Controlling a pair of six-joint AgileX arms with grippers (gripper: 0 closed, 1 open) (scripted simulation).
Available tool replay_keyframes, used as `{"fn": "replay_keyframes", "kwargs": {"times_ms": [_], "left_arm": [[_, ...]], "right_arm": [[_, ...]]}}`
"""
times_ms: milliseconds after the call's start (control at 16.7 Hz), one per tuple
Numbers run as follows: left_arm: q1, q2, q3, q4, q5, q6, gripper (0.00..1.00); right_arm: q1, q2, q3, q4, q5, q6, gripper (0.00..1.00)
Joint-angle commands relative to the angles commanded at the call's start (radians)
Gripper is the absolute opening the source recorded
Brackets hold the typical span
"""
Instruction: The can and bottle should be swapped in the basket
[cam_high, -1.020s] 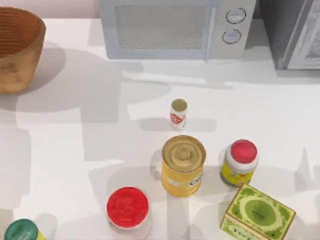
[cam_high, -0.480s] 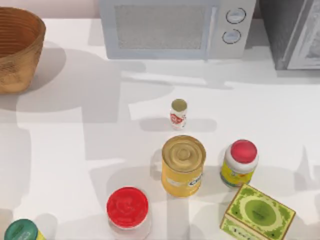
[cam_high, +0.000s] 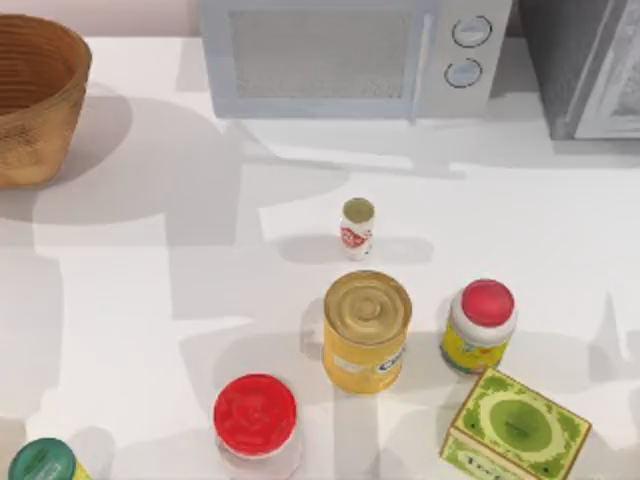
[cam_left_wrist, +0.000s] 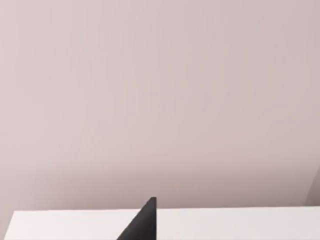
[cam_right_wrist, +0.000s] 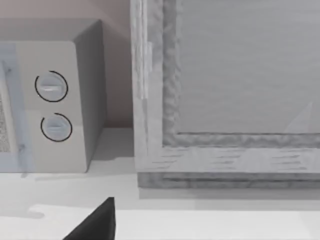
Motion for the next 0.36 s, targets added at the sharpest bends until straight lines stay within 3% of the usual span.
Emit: {"fn": "replay_keyframes", "kwargs": {"times_ms": [360], "left_arm": [[0.0,0.0,0.0,0.0,0.0,0.0,1.0]], "right_arm": [[0.0,0.0,0.0,0.0,0.0,0.0,1.0]]}}
